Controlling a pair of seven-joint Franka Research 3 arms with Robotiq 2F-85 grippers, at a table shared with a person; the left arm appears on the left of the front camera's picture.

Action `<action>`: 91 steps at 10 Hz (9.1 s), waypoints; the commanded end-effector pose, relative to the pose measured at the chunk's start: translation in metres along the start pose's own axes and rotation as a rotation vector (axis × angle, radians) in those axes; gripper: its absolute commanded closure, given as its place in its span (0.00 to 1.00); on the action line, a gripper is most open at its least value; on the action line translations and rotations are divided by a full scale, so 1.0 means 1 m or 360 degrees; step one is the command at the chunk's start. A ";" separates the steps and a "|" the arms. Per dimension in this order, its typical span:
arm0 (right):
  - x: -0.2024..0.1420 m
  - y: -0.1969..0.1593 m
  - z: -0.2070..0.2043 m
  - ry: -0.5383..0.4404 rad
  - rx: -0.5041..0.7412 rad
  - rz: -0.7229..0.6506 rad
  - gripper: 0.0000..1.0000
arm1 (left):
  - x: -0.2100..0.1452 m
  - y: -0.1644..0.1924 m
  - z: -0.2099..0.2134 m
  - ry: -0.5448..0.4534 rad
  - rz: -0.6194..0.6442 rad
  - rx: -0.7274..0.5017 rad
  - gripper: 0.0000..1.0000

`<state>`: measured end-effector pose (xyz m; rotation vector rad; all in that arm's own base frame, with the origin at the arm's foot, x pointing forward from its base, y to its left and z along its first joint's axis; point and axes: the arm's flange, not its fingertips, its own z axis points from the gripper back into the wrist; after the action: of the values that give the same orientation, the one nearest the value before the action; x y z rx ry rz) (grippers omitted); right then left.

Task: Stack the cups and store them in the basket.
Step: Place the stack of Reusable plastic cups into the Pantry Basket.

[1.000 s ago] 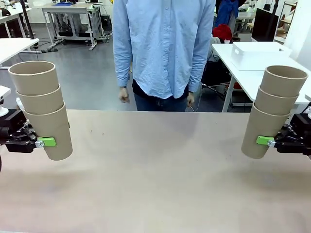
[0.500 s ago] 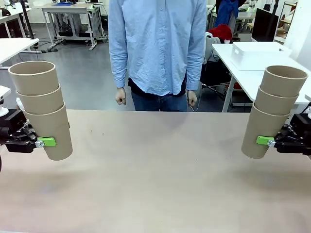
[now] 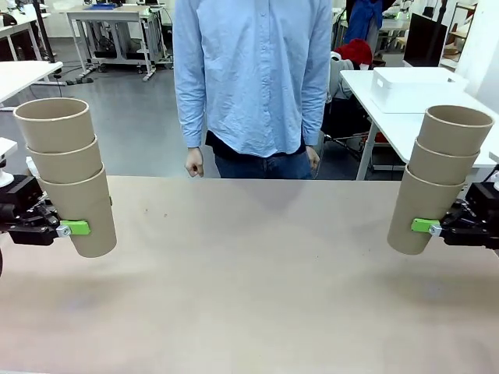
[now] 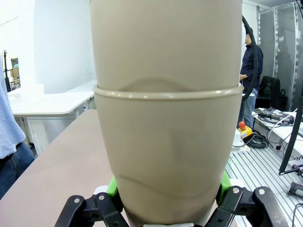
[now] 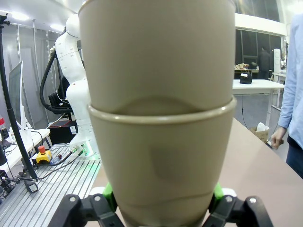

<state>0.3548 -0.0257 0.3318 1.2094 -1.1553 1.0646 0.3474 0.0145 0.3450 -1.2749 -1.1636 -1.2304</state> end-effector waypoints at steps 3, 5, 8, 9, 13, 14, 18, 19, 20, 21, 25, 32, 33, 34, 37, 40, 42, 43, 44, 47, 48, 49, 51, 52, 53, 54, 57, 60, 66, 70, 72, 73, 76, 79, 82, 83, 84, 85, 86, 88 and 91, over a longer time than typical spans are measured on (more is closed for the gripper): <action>0.003 0.000 0.000 -0.0001 0.0000 0.0011 0.16 | 0.003 0.000 -0.001 -0.0018 -0.0007 -0.0006 0.15; 0.003 0.000 0.000 -0.0001 0.0000 0.0011 0.16 | 0.003 0.000 -0.001 -0.0018 -0.0007 -0.0006 0.15; 0.003 0.000 0.000 -0.0001 0.0000 0.0011 0.16 | 0.003 0.000 -0.001 -0.0018 -0.0007 -0.0006 0.15; 0.003 0.000 0.000 -0.0001 0.0000 0.0011 0.16 | 0.003 0.000 -0.001 -0.0018 -0.0007 -0.0006 0.15; 0.003 0.000 0.000 -0.0001 0.0000 0.0011 0.16 | 0.003 0.000 -0.001 -0.0018 -0.0007 -0.0006 0.15; 0.003 0.000 0.000 -0.0001 0.0000 0.0011 0.16 | 0.003 0.000 -0.001 -0.0018 -0.0007 -0.0006 0.15; 0.003 0.000 0.000 -0.0001 0.0000 0.0011 0.16 | 0.003 0.000 -0.001 -0.0018 -0.0007 -0.0006 0.15; 0.003 0.000 0.000 -0.0001 0.0000 0.0011 0.16 | 0.003 0.000 -0.001 -0.0018 -0.0007 -0.0006 0.15; 0.003 0.000 0.000 -0.0001 0.0000 0.0011 0.16 | 0.003 0.000 -0.001 -0.0018 -0.0007 -0.0006 0.15; 0.003 0.000 0.000 -0.0001 0.0000 0.0011 0.16 | 0.003 0.000 -0.001 -0.0018 -0.0007 -0.0006 0.15; 0.003 0.000 0.000 -0.0001 0.0000 0.0011 0.16 | 0.003 0.000 -0.001 -0.0018 -0.0007 -0.0006 0.15; 0.003 0.000 0.000 -0.0001 0.0000 0.0011 0.16 | 0.003 0.000 -0.001 -0.0018 -0.0007 -0.0006 0.15; 0.003 0.000 0.000 -0.0001 0.0000 0.0011 0.16 | 0.003 0.000 -0.001 -0.0018 -0.0007 -0.0006 0.15; 0.003 0.000 0.000 -0.0001 0.0000 0.0011 0.16 | 0.003 0.000 -0.001 -0.0018 -0.0007 -0.0006 0.15; 0.003 0.000 0.000 -0.0001 0.0000 0.0011 0.16 | 0.003 0.000 -0.001 -0.0018 -0.0007 -0.0006 0.15; 0.003 0.000 0.000 -0.0001 0.0000 0.0011 0.16 | 0.003 0.000 -0.001 -0.0018 -0.0007 -0.0006 0.15; 0.003 0.000 0.000 -0.0001 0.0000 0.0011 0.16 | 0.003 0.000 -0.001 -0.0018 -0.0007 -0.0006 0.15; 0.003 0.000 0.000 -0.0001 0.0000 0.0011 0.16 | 0.003 0.000 -0.001 -0.0018 -0.0007 -0.0006 0.15; 0.003 0.000 0.000 -0.0001 0.0000 0.0011 0.16 | 0.003 0.000 -0.001 -0.0018 -0.0007 -0.0006 0.15; 0.003 0.000 0.000 -0.0001 0.0000 0.0011 0.16 | 0.003 0.000 -0.001 -0.0018 -0.0007 -0.0006 0.15; 0.003 0.000 0.000 -0.0001 0.0000 0.0011 0.16 | 0.003 0.000 -0.001 -0.0018 -0.0007 -0.0006 0.15; 0.003 0.000 0.000 -0.0001 0.0000 0.0011 0.16 | 0.003 0.000 -0.001 -0.0018 -0.0007 -0.0006 0.15; 0.003 0.000 0.000 -0.0001 0.0000 0.0011 0.16 | 0.003 0.000 -0.001 -0.0018 -0.0007 -0.0006 0.15; 0.003 0.000 0.000 -0.0001 0.0000 0.0011 0.16 | 0.003 0.000 -0.001 -0.0018 -0.0007 -0.0006 0.15; 0.003 0.000 0.000 -0.0001 0.0000 0.0011 0.16 | 0.003 0.000 -0.001 -0.0018 -0.0007 -0.0006 0.15; 0.003 0.000 0.000 -0.0001 0.0000 0.0011 0.16 | 0.003 0.000 -0.001 -0.0018 -0.0007 -0.0006 0.15; 0.003 0.000 0.000 -0.0001 0.0000 0.0011 0.16 | 0.003 0.000 -0.001 -0.0018 -0.0007 -0.0006 0.15; 0.003 0.000 0.000 -0.0001 0.0000 0.0011 0.16 | 0.003 0.000 -0.001 -0.0018 -0.0007 -0.0006 0.15; 0.003 0.000 0.000 -0.0001 0.0000 0.0011 0.16 | 0.003 0.000 -0.001 -0.0018 -0.0007 -0.0006 0.15; 0.003 0.000 0.000 -0.0001 0.0000 0.0011 0.16 | 0.003 0.000 -0.001 -0.0018 -0.0007 -0.0006 0.15; 0.003 0.000 0.000 -0.0001 0.0000 0.0011 0.16 | 0.003 0.000 -0.001 -0.0018 -0.0007 -0.0006 0.15; 0.003 0.000 0.000 -0.0001 0.0000 0.0011 0.16 | 0.003 0.000 -0.001 -0.0018 -0.0007 -0.0006 0.15; 0.003 0.000 0.000 -0.0001 0.0000 0.0011 0.16 | 0.003 0.000 -0.001 -0.0018 -0.0007 -0.0006 0.15; 0.003 0.000 0.000 -0.0001 0.0000 0.0011 0.16 | 0.003 0.000 -0.001 -0.0018 -0.0007 -0.0006 0.15; 0.003 0.000 0.000 -0.0001 0.0000 0.0011 0.16 | 0.003 0.000 -0.001 -0.0018 -0.0007 -0.0006 0.15; 0.003 0.000 0.000 -0.0001 0.0000 0.0011 0.16 | 0.003 0.000 -0.001 -0.0018 -0.0007 -0.0006 0.15; 0.003 0.000 0.000 -0.0001 0.0000 0.0011 0.16 | 0.003 0.000 -0.001 -0.0018 -0.0007 -0.0006 0.15; 0.003 0.000 0.000 -0.0001 0.0000 0.0011 0.16 | 0.003 0.000 -0.001 -0.0018 -0.0007 -0.0006 0.15; 0.003 0.000 0.000 -0.0001 0.0000 0.0011 0.16 | 0.003 0.000 -0.001 -0.0018 -0.0007 -0.0006 0.15; 0.003 0.000 0.000 -0.0001 0.0000 0.0011 0.16 | 0.003 0.000 -0.001 -0.0018 -0.0007 -0.0006 0.15; 0.003 0.000 0.000 -0.0001 0.0000 0.0011 0.16 | 0.003 0.000 -0.001 -0.0018 -0.0007 -0.0006 0.15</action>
<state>0.3548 -0.0257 0.3317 1.2095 -1.1552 1.0645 0.3474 0.0145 0.3450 -1.2749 -1.1636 -1.2304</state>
